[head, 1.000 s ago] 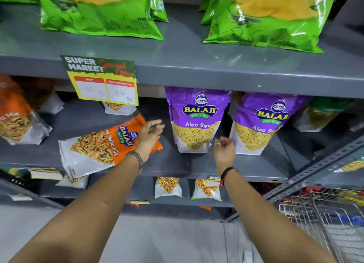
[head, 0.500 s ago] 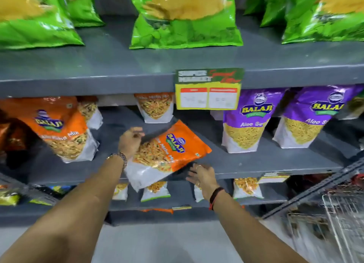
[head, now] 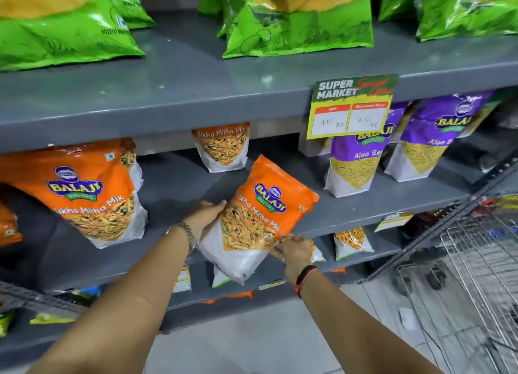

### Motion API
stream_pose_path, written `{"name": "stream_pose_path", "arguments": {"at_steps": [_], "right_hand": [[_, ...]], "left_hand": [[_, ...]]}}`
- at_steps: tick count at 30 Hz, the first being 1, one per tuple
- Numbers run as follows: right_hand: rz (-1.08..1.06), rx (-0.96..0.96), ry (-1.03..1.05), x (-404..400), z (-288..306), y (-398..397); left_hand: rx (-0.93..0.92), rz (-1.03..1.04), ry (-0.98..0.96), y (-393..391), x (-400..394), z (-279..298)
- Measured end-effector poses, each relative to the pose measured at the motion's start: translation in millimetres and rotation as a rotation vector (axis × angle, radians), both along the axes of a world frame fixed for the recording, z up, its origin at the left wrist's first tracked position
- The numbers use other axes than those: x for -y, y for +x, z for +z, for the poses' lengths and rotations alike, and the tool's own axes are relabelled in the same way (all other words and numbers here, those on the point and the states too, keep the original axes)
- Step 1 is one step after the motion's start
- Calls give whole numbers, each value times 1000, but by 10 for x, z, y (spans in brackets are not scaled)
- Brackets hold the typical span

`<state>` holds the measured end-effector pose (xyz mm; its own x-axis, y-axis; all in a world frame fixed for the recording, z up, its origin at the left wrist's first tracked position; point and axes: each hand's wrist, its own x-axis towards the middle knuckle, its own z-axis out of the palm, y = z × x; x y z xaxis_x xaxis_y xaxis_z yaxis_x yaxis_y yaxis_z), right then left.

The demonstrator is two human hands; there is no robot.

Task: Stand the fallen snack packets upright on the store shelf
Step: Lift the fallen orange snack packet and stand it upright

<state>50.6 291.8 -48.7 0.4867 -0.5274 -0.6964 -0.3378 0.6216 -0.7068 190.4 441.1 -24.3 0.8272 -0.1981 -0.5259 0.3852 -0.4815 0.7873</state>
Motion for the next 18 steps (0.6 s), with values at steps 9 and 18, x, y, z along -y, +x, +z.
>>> {"name": "stream_pose_path", "arguments": {"at_steps": [9,18], "right_hand": [[-58,-3,-237,441,133,-1036],[-64,105,-445,930,573,-1956]], "left_hand": [[-3,-156,-192,-1131,247,-9],[-131,-185,-394,-1895,753,85]]}}
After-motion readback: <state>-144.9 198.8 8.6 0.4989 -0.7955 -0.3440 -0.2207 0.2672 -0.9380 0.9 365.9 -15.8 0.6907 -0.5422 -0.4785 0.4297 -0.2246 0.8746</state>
